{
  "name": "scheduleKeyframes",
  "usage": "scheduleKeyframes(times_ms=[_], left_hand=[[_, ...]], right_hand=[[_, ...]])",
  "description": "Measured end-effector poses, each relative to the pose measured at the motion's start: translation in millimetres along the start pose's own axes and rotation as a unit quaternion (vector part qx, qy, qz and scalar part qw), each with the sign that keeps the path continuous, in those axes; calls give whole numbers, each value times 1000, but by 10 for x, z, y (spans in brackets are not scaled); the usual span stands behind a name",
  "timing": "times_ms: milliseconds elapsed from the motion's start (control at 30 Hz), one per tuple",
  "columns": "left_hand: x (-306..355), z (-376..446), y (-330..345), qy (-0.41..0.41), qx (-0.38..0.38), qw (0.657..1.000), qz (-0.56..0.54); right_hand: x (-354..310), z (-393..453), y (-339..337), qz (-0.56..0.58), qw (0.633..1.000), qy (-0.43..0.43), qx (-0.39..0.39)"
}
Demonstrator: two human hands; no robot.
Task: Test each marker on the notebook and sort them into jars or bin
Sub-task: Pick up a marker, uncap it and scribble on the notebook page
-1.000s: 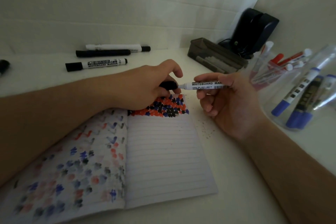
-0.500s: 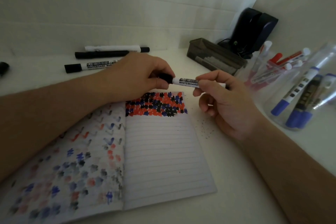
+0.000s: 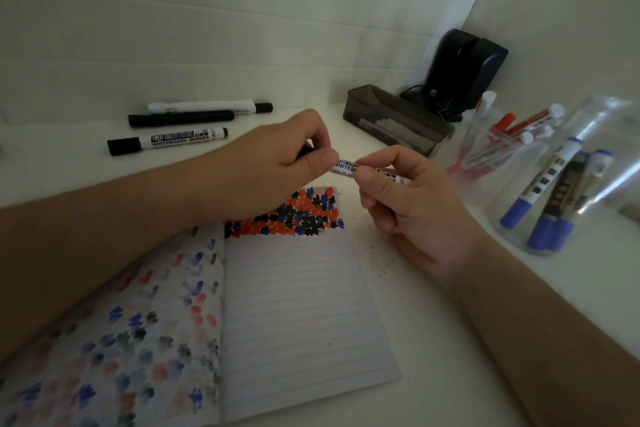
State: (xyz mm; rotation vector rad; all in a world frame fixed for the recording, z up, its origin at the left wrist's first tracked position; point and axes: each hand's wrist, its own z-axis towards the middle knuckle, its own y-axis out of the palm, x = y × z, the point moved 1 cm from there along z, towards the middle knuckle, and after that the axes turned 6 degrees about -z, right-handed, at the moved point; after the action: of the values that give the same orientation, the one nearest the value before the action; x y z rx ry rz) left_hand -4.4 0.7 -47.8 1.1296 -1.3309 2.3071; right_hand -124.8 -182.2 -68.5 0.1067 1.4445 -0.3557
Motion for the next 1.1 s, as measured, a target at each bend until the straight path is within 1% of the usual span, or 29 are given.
scheduleKeyframes(times_ms=[200,300,367,467,600,667,800,900,967,1033,1100], left_hand=[[-61,40,47,-27,-1,999,-47],[-144,46,59,-58,-21,997,-55],[-191,36,79,-84,-43,995,-34],[-202,71,102,-114,-43,993,0],[-166,122,161,-144,-39,988,45],[-99,131,165,-166,-39,985,38],[142,73,107,-223,-90,970,38],[455,-102,249,-201,-86,976,7],[765,-322,497,-172,-84,981,-27],[1131,-602,822,-134,-126,982,-44],[1496,-880,1202,-89,-194,972,-99]], right_hand=[[6,-5,38,31,999,42,-15],[33,1,44,-2,999,32,-7],[54,10,37,-48,999,15,-2],[105,38,33,-92,996,6,7],[123,83,66,-76,996,18,35],[93,60,86,-78,995,21,55],[-10,-118,117,-129,988,45,74],[-113,-572,-16,-127,988,58,67],[-160,-1094,-195,-139,987,42,68],[-208,-1744,-413,-169,982,20,83],[-242,-2435,-637,-163,981,11,106]])
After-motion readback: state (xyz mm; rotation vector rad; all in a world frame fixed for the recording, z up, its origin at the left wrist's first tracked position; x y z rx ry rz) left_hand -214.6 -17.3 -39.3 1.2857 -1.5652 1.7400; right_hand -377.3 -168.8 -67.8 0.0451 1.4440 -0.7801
